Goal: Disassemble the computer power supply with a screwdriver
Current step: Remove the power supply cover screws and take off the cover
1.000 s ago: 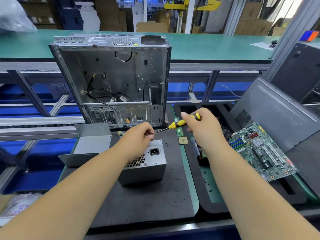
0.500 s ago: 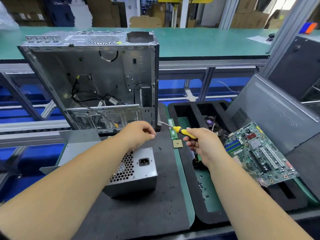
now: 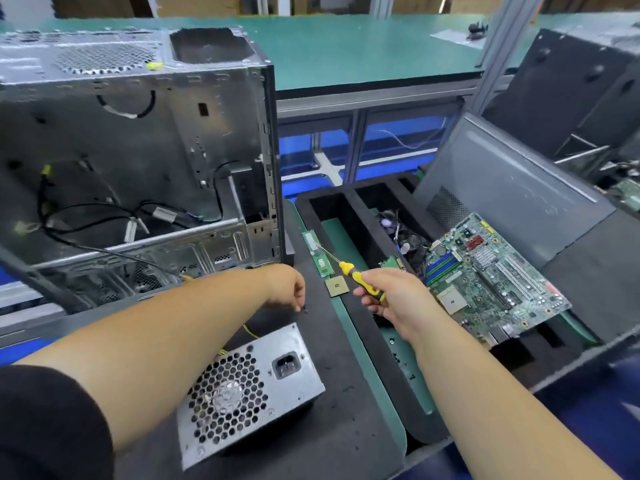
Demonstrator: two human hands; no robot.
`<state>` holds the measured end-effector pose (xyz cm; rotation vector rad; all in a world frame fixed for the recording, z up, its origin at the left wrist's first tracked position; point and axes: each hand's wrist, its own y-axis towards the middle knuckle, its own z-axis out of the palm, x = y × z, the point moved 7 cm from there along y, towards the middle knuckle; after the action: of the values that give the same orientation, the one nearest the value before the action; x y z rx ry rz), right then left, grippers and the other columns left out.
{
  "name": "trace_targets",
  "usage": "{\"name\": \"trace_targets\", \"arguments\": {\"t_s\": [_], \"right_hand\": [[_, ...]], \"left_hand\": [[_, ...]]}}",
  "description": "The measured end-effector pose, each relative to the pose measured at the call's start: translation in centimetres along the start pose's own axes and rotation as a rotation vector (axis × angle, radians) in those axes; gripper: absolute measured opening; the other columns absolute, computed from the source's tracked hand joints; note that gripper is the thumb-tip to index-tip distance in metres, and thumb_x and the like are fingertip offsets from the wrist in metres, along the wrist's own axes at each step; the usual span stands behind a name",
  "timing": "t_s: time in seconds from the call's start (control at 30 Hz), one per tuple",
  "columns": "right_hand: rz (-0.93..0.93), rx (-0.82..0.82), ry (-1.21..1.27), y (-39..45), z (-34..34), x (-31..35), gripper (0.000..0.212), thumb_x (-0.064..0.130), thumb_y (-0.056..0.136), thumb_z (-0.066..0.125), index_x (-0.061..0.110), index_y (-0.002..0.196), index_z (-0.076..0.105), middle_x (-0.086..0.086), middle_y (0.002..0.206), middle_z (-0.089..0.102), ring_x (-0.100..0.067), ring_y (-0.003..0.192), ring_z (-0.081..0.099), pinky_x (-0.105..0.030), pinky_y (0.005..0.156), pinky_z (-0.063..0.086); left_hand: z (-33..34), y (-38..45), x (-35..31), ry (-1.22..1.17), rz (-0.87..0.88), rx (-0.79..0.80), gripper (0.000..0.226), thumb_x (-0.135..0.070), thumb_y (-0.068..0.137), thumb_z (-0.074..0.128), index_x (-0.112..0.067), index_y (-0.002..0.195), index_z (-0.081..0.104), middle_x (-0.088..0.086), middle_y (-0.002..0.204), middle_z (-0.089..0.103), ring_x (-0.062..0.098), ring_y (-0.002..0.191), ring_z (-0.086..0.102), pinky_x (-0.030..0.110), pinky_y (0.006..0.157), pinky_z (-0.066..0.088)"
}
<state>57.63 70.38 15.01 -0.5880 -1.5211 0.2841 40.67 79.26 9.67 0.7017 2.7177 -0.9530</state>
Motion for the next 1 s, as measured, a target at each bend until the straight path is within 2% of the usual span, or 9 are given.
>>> {"name": "trace_targets", "arguments": {"t_s": [0.13, 0.37, 0.43, 0.53, 0.6, 0.7, 0.83, 0.93, 1.0], "right_hand": [[-0.025, -0.020, 0.014, 0.1, 0.0, -0.4, 0.018, 0.008, 0.100, 0.053, 0.007, 0.086, 0.065, -0.010, 0.075, 0.065, -0.016, 0.063, 0.052, -0.026, 0.061, 0.042], [-0.044, -0.027, 0.000, 0.1, 0.6, -0.7, 0.016, 0.008, 0.100, 0.053, 0.009, 0.091, 0.066, -0.008, 0.076, 0.067, -0.017, 0.063, 0.054, -0.025, 0.059, 0.046], [-0.048, 0.009, -0.043, 0.1, 1.0, -1.0, 0.018, 0.009, 0.102, 0.050, 0.012, 0.095, 0.066, -0.006, 0.077, 0.067, -0.016, 0.062, 0.054, -0.024, 0.059, 0.045], [-0.069, 0.119, -0.151, -0.2, 2.0, -1.6, 0.020, 0.008, 0.105, 0.045, 0.013, 0.104, 0.064, -0.006, 0.081, 0.067, -0.015, 0.061, 0.056, -0.023, 0.057, 0.046], [-0.072, 0.212, -0.212, -0.6, 3.1, -2.1, 0.021, 0.003, 0.103, 0.042, 0.013, 0.099, 0.061, -0.008, 0.081, 0.065, -0.016, 0.061, 0.058, -0.025, 0.058, 0.047], [-0.015, 0.252, -0.208, -0.6, 4.8, -2.5, 0.025, -0.005, 0.096, 0.036, 0.012, 0.095, 0.054, -0.010, 0.074, 0.054, -0.018, 0.057, 0.051, -0.026, 0.053, 0.042], [-0.021, 0.350, -0.299, -1.6, 6.8, -2.7, 0.007, 0.015, 0.096, 0.056, 0.011, 0.090, 0.054, -0.002, 0.067, 0.049, -0.013, 0.053, 0.043, -0.023, 0.051, 0.036], [-0.131, 0.415, -0.362, -2.6, 7.4, -2.6, 0.017, 0.020, 0.090, 0.064, 0.009, 0.100, 0.055, -0.002, 0.075, 0.053, -0.011, 0.057, 0.045, -0.024, 0.053, 0.039], [-0.178, 0.402, -0.411, -3.1, 7.8, -2.3, 0.015, 0.016, 0.091, 0.059, 0.011, 0.105, 0.053, -0.004, 0.078, 0.055, -0.013, 0.058, 0.046, -0.028, 0.056, 0.040]], "left_hand": [[0.5, 0.9, 1.0, -0.043, -0.013, -0.012, 0.016, -0.015, 0.086, 0.073, -0.019, 0.102, 0.073, -0.010, 0.091, 0.064, 0.005, 0.083, 0.056, 0.019, 0.077, 0.040], [-0.3, 0.2, 1.2, -0.085, -0.011, -0.036, 0.023, -0.016, 0.089, 0.070, -0.018, 0.111, 0.072, -0.003, 0.114, 0.069, 0.012, 0.101, 0.060, 0.020, 0.085, 0.041], [-1.7, -1.0, 1.3, -0.130, -0.007, -0.074, 0.021, -0.021, 0.090, 0.070, -0.020, 0.111, 0.072, -0.005, 0.112, 0.070, 0.013, 0.105, 0.062, 0.021, 0.088, 0.042], [-3.6, -3.9, 1.9, -0.277, -0.018, -0.155, 0.013, -0.024, 0.091, 0.067, -0.023, 0.103, 0.073, -0.006, 0.099, 0.074, 0.010, 0.090, 0.067, 0.026, 0.087, 0.049], [-4.3, -6.3, 2.5, -0.401, -0.033, -0.223, 0.008, -0.023, 0.091, 0.066, -0.024, 0.097, 0.072, -0.010, 0.089, 0.075, 0.006, 0.081, 0.065, 0.027, 0.083, 0.050], [-4.4, -10.1, 3.2, -0.502, -0.089, -0.316, 0.009, -0.029, 0.094, 0.063, -0.026, 0.097, 0.072, -0.014, 0.088, 0.075, 0.007, 0.087, 0.066, 0.028, 0.082, 0.050], [-2.6, -15.0, 3.7, -0.621, -0.191, -0.418, 0.015, -0.037, 0.096, 0.059, -0.031, 0.094, 0.072, -0.018, 0.086, 0.074, 0.006, 0.088, 0.066, 0.025, 0.069, 0.048], [-0.1, -17.7, 4.0, -0.697, -0.279, -0.465, 0.019, -0.040, 0.097, 0.056, -0.031, 0.094, 0.073, -0.018, 0.089, 0.074, 0.009, 0.092, 0.067, 0.032, 0.086, 0.054], [1.4, -19.4, 4.2, -0.671, -0.346, -0.522, 0.017, -0.044, 0.094, 0.060, -0.033, 0.091, 0.073, -0.020, 0.091, 0.072, 0.008, 0.095, 0.066, 0.028, 0.083, 0.052]]}}
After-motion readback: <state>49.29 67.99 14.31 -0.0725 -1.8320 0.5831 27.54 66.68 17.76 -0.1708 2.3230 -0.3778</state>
